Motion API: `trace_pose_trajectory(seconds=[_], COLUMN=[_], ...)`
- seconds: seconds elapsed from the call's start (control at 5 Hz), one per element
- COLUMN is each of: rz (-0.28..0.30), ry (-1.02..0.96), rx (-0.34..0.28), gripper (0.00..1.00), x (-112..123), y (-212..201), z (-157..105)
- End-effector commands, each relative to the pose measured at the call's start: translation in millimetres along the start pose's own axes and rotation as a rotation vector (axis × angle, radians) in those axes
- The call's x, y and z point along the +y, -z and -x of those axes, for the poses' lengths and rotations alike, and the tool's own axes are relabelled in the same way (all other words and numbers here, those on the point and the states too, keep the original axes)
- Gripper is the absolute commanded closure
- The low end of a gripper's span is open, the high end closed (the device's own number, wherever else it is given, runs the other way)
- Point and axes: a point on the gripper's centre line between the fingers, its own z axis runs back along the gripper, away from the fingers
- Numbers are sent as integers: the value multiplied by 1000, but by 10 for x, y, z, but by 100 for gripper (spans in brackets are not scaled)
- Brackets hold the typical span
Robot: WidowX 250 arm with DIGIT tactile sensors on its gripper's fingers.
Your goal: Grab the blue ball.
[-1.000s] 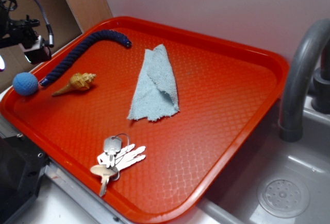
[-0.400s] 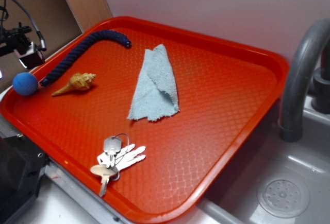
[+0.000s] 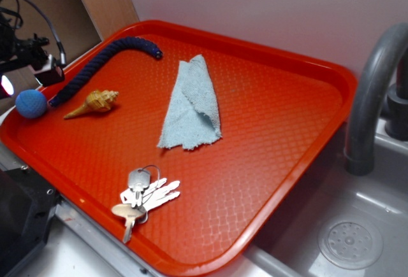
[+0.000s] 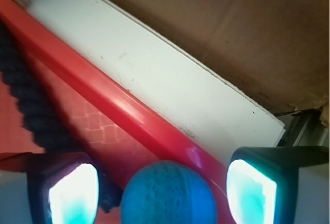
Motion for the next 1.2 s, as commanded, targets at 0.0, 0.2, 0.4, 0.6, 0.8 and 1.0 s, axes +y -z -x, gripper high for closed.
trace_pose_trajectory(seconds=[0.0,0.2,0.4,0.6,0.8,1.0], rz=[-7,-15,0,27,62,84], ry=[-14,0,24,69,90,111], rx=[-73,-80,-52,-37,4,34], gripper=[100,100,100,100,100,100], x=[59,40,29,39,57,25], y=[0,6,-49,-175,-344,-526], z=[1,0,51,183,329,410])
